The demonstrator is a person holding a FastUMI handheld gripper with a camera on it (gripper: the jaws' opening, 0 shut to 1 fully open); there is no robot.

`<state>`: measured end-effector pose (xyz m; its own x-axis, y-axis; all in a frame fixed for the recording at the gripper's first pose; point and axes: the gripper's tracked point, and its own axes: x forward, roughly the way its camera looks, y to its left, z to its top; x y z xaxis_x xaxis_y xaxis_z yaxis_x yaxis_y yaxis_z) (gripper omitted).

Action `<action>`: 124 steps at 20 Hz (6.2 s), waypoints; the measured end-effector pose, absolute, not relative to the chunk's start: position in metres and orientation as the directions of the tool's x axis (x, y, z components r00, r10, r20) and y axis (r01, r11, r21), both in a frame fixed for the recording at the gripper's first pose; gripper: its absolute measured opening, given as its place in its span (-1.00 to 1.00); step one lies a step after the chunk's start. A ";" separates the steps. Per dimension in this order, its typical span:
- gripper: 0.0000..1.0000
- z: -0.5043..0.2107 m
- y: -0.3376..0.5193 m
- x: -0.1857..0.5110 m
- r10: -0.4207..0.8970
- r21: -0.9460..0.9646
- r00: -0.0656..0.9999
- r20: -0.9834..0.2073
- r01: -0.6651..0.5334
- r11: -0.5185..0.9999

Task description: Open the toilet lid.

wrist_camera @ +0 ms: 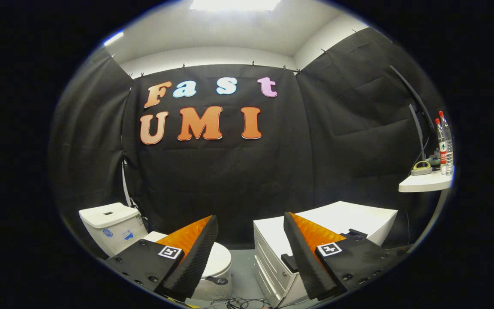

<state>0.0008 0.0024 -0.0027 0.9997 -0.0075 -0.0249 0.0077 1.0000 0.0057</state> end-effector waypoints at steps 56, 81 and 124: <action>-0.67 -0.416 0.075 0.060 0.111 0.795 0.826 -0.552 0.482 0.368; -0.84 -0.245 0.120 0.129 0.020 0.632 0.933 -0.361 0.229 0.741; -0.84 -0.023 0.434 0.148 0.258 0.305 0.952 -0.166 -0.200 0.931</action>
<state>0.1476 0.4340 -0.0230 0.9517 0.2582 -0.1660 -0.1995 0.9314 0.3045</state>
